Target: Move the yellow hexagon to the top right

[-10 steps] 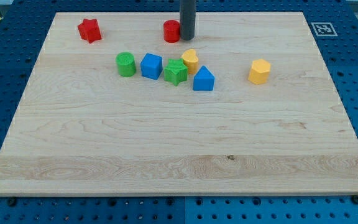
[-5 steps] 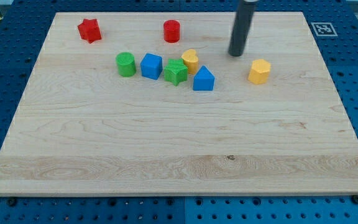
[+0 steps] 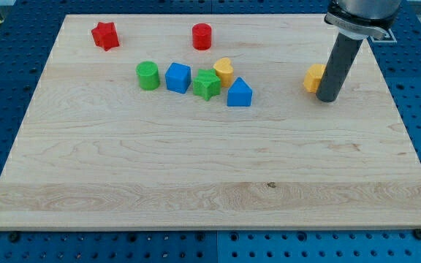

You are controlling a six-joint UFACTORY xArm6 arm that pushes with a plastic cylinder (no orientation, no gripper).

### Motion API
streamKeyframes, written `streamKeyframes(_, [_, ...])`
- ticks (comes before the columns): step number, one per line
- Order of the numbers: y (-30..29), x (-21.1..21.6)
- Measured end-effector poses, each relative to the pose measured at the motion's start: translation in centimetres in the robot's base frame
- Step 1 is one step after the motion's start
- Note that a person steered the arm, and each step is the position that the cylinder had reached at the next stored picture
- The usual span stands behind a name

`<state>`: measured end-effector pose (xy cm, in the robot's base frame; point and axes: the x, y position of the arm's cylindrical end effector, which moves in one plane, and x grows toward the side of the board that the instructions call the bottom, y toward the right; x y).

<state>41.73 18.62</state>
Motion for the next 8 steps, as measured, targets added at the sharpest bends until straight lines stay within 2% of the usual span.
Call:
streamKeyframes(1, [-1.0, 3.3])
streamKeyframes(2, [-1.4, 2.1])
streamKeyframes(4, [-0.3, -4.1])
streamKeyframes(6, [-1.5, -1.2])
streamKeyframes(8, [-0.9, -5.7])
